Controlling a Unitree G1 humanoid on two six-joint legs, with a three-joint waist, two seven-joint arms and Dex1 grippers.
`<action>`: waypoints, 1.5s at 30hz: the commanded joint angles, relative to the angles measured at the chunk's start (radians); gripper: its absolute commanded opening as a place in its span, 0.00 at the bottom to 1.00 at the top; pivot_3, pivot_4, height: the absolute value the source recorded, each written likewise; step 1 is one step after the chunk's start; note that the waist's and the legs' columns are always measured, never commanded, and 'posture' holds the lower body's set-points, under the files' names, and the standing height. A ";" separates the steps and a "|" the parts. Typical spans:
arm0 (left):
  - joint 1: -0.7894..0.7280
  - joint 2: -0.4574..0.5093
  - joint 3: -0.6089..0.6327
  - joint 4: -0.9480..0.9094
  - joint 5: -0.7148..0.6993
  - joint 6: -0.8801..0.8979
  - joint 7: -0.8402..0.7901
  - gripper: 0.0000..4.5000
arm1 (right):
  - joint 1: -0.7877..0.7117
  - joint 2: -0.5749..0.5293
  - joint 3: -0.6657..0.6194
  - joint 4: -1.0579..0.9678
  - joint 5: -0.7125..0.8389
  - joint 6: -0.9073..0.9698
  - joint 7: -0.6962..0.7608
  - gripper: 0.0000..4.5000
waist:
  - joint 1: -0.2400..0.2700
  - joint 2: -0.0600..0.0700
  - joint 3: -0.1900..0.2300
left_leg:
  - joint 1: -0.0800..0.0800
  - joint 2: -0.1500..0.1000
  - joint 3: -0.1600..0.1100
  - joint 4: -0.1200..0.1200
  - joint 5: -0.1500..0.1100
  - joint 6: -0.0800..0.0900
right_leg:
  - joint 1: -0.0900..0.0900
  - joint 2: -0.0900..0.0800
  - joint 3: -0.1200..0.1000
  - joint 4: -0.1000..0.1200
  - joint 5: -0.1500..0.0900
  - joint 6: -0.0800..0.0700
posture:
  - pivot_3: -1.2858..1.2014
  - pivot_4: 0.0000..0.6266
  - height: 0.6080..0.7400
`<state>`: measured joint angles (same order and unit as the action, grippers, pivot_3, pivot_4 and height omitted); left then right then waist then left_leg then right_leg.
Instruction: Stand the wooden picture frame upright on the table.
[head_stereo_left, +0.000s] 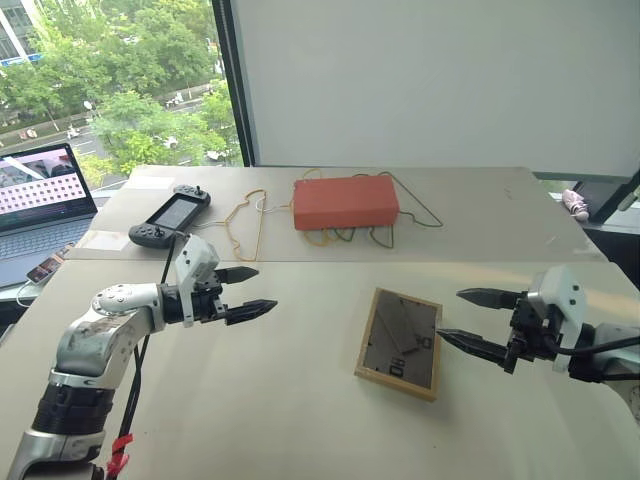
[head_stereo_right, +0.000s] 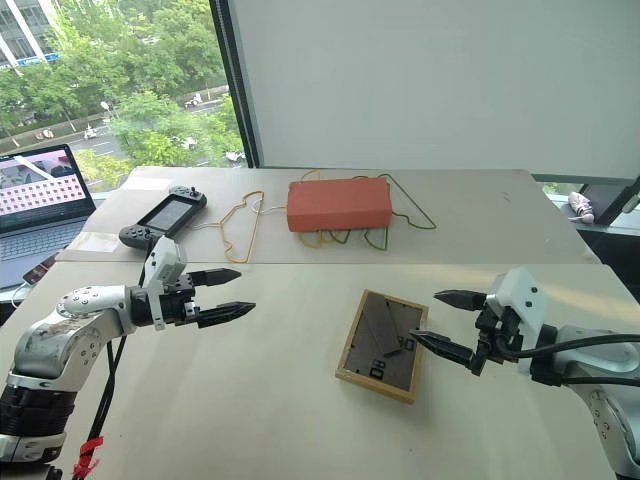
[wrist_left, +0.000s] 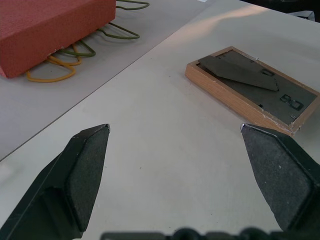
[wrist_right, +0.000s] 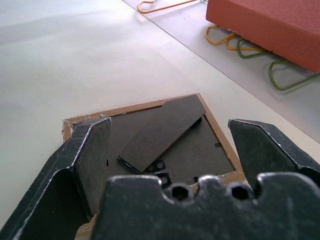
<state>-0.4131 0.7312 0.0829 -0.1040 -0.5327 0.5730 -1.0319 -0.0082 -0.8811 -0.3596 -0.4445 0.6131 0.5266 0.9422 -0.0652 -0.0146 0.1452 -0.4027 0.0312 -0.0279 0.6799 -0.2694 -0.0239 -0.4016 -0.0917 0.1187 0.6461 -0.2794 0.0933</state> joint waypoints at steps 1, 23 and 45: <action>-0.036 -0.001 -0.015 0.000 0.025 -0.031 -0.002 1.00 | 0.020 0.000 -0.026 -0.039 0.014 0.020 -0.023 0.96 | 0.000 0.000 0.000 | 0.000 0.000 0.000 0.000 0.000 0.000 | 0.000 0.000 0.000 0.000 0.000 0.000 | 0.52 0.24 1.00; -0.347 -0.475 -0.497 0.629 0.475 -0.560 -0.114 0.00 | 0.064 0.007 0.235 -0.012 -0.305 0.217 -0.336 0.00 | 0.025 -0.001 0.001 | 0.004 -0.002 0.000 0.001 -0.001 0.002 | 0.008 -0.001 -0.001 -0.006 0.000 -0.001 | 0.52 0.24 1.00; -0.011 -0.007 -0.371 0.109 0.477 -0.209 -0.225 0.00 | -0.305 0.245 0.620 0.000 -0.395 0.336 -0.376 0.00 | -0.014 -0.001 0.000 | 0.011 0.000 -0.005 -0.001 -0.002 0.004 | 0.011 0.002 -0.002 0.000 -0.001 -0.003 | 0.52 0.24 1.00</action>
<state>-0.4775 0.6604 -0.3095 0.0339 -0.0684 0.2885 -1.2418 -0.3022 -0.6367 0.2646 -0.4443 0.2322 0.8772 0.5665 -0.0796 -0.0153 0.1456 -0.3901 0.0318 -0.0331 0.6786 -0.2717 -0.0199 -0.3899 -0.0896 0.1158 0.6458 -0.2808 0.0905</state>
